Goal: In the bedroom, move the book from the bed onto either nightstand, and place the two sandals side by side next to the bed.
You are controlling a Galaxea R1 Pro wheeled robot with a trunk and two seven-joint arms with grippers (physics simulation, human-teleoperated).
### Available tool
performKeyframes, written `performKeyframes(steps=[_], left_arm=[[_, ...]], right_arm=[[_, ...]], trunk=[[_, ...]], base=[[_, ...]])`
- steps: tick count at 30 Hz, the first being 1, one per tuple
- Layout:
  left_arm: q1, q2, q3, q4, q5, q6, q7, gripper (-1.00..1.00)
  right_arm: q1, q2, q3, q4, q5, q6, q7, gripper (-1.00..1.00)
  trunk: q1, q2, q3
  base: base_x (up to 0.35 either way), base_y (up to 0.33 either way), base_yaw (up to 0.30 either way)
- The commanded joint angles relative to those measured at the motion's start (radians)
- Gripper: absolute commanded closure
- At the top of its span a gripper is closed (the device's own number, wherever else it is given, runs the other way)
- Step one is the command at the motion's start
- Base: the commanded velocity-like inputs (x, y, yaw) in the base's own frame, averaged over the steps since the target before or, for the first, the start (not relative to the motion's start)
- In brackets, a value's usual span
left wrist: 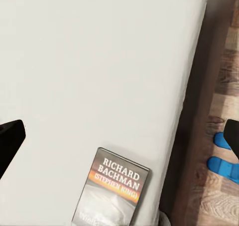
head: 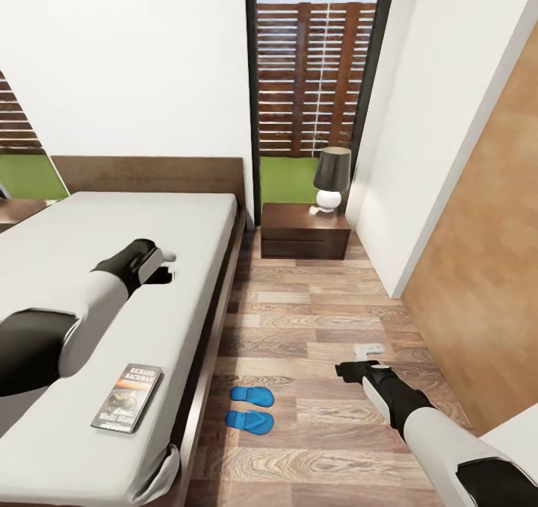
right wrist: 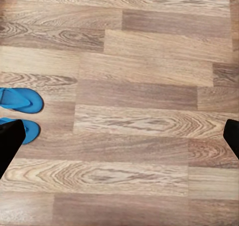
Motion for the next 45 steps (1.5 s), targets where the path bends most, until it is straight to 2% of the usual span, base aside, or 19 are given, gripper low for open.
performKeyframes(steps=[1,4,9,11,13,14,15,18,22,24,31,32,33,37,45], left_arm=[[0.001,0.011,-0.006,0.016,0.014,-0.028,-0.001,-1.0],[0.023,0.029,-0.007,0.038,0.013,-0.095,-0.029,-1.0],[0.086,0.068,-0.007,0.05,0.005,-0.191,-0.143,-1.0],[0.104,0.092,-0.008,0.05,0.006,-0.234,-0.188,-1.0],[0.109,0.099,-0.008,0.051,0.005,-0.251,-0.209,-1.0],[0.114,0.105,-0.008,0.052,0.004,-0.263,-0.226,-1.0],[0.119,0.111,-0.008,0.053,0.004,-0.276,-0.247,-1.0],[0.121,0.113,-0.008,0.053,0.002,-0.281,-0.253,-1.0],[0.122,0.114,-0.009,0.048,0.002,-0.283,-0.255,-1.0],[0.122,0.114,-0.011,0.046,0.002,-0.283,-0.254,-1.0],[0.122,0.123,-0.008,0.039,0.003,-0.259,-0.248,-1.0],[0.122,0.128,-0.008,0.031,0.003,-0.244,-0.248,-1.0],[0.122,0.138,-0.009,-0.001,0.003,-0.197,-0.246,-1.0],[0.122,0.149,-0.009,-0.028,0.003,-0.164,-0.245,-1.0],[0.122,0.153,-0.01,-0.033,0.003,-0.159,-0.247,-1.0]], right_arm=[[0.0,-0.001,0.008,-0.002,-0.01,0.004,-0.003,-1.0],[0.0,-0.001,0.007,-0.002,-0.011,-0.001,-0.002,-1.0],[0.001,-0.003,0.007,-0.035,-0.012,-0.006,0.0,-1.0],[0.002,-0.004,0.007,-0.091,-0.013,-0.004,0.0,-1.0],[0.006,-0.005,0.006,-0.136,-0.013,0.001,0.0,-1.0],[0.012,-0.005,0.005,-0.186,-0.013,0.009,0.0,-1.0],[0.02,-0.006,-0.005,-0.316,-0.013,0.056,-0.002,-1.0],[0.025,-0.006,-0.027,-0.421,-0.012,0.1,-0.004,-1.0],[0.061,-0.006,-0.072,-0.558,-0.009,0.156,-0.005,-1.0],[0.067,-0.006,-0.078,-0.577,-0.008,0.163,-0.005,-1.0],[0.073,-0.006,-0.084,-0.597,-0.007,0.171,-0.006,-1.0],[0.073,-0.006,-0.084,-0.598,-0.007,0.171,-0.006,-1.0],[0.073,-0.006,-0.084,-0.598,-0.007,0.171,-0.006,-1.0],[0.073,-0.006,-0.085,-0.598,-0.006,0.171,-0.006,-1.0],[0.073,-0.007,-0.085,-0.597,-0.006,0.171,-0.005,-1.0]], trunk=[[0.0,-0.001,-0.002],[0.0,-0.001,-0.005],[0.0,-0.001,-0.012],[0.0,-0.001,-0.015],[0.0,-0.001,-0.019],[0.0,-0.001,-0.02],[0.0,-0.001,-0.022],[0.0,-0.001,-0.026],[0.0,-0.001,-0.033],[0.0,-0.001,-0.036],[0.023,-0.043,-0.066],[0.027,-0.05,-0.071],[0.031,-0.057,-0.075],[0.046,-0.085,-0.094],[0.077,-0.141,-0.132]], base=[[0.0,0.0,0.0],[0.0,0.0,0.0],[0.0,0.0,0.0],[0.0,0.0,0.0],[0.0,0.0,0.0],[0.0,0.0,0.0],[0.0,0.0,0.0],[0.0,0.0,0.0],[0.0,0.0,0.0],[0.0,0.0,0.0],[0.0,0.0,0.0],[0.0,0.0,0.0],[0.0,0.0,0.0],[0.0,0.0,0.0],[0.0,0.0,0.0]])
